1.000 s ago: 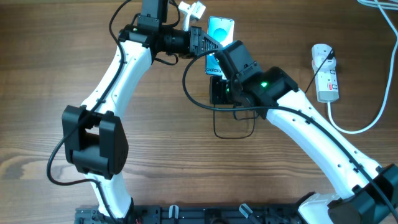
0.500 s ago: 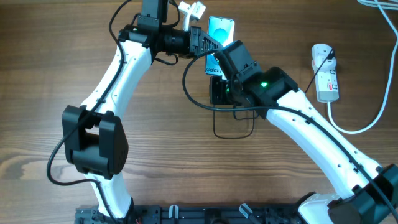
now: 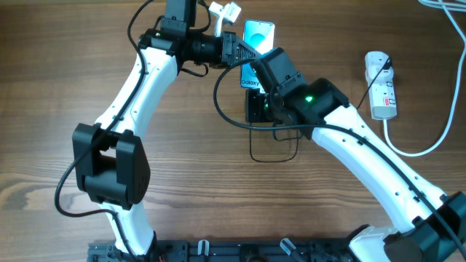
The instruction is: Plug charger to phone and switch on socket
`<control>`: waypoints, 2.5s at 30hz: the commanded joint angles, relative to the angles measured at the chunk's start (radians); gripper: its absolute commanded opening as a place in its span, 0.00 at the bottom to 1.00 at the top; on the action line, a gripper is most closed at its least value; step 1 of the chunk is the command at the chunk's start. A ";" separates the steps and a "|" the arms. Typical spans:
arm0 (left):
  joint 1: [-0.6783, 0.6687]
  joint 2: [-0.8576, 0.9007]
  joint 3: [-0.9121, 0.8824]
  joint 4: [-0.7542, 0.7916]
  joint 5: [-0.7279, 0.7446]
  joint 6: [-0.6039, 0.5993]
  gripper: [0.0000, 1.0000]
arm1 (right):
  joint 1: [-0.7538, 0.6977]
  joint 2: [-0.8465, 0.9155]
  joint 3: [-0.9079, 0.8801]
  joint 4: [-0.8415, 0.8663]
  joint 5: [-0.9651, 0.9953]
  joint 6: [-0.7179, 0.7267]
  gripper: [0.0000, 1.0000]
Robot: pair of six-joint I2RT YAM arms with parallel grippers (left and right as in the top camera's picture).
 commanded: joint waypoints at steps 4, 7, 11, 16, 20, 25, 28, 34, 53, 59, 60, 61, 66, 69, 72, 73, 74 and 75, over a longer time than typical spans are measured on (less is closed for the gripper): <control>-0.006 -0.026 0.013 -0.008 0.050 0.029 0.04 | -0.004 -0.003 0.027 0.017 0.015 -0.021 0.04; -0.006 -0.026 0.013 -0.008 0.050 0.036 0.04 | -0.004 -0.003 0.027 0.018 0.023 -0.040 0.04; -0.006 -0.026 0.013 -0.008 0.050 0.036 0.04 | -0.004 -0.003 0.027 0.019 0.023 -0.071 0.04; -0.006 -0.026 0.013 -0.008 0.050 0.036 0.04 | -0.004 -0.003 0.027 0.022 0.023 -0.072 0.04; -0.006 -0.026 0.013 -0.008 0.050 0.035 0.04 | -0.004 -0.003 0.027 0.021 0.022 -0.068 0.04; -0.006 -0.026 0.013 -0.008 0.051 0.034 0.04 | -0.004 -0.003 0.027 0.012 0.022 -0.021 0.04; -0.005 -0.026 0.013 -0.007 0.071 0.027 0.04 | -0.004 -0.003 0.027 0.002 0.021 -0.018 0.05; -0.005 -0.026 0.013 -0.007 0.092 0.028 0.04 | -0.004 -0.003 0.027 -0.010 0.021 0.017 0.04; -0.005 -0.026 0.013 -0.008 0.065 0.055 0.04 | -0.008 -0.003 0.027 -0.005 0.023 0.006 0.04; -0.005 -0.026 0.013 -0.008 0.065 0.055 0.04 | -0.022 -0.003 0.027 -0.005 0.020 0.006 0.04; -0.005 -0.026 0.013 -0.008 0.065 0.055 0.04 | -0.022 -0.003 0.027 -0.004 0.017 0.006 0.04; -0.005 -0.026 0.013 -0.008 0.065 0.055 0.04 | -0.022 -0.003 0.027 -0.003 0.010 0.005 0.04; -0.005 -0.026 0.013 -0.007 0.065 0.055 0.04 | -0.021 -0.003 0.027 0.006 -0.020 0.005 0.04; -0.005 -0.026 0.013 -0.007 0.065 0.055 0.04 | -0.021 -0.003 0.027 0.008 -0.043 0.004 0.04; -0.005 -0.026 0.013 -0.007 0.065 0.055 0.04 | -0.021 -0.003 0.027 0.008 -0.046 0.005 0.04; -0.005 -0.026 0.013 -0.007 0.065 0.055 0.04 | -0.021 -0.003 0.027 0.008 -0.046 0.005 0.04; -0.005 -0.026 0.013 -0.007 0.065 0.055 0.04 | -0.021 -0.003 0.027 0.008 -0.046 0.005 0.04; -0.005 -0.026 0.013 -0.007 0.065 0.055 0.04 | -0.021 -0.003 0.027 0.008 -0.046 0.005 0.04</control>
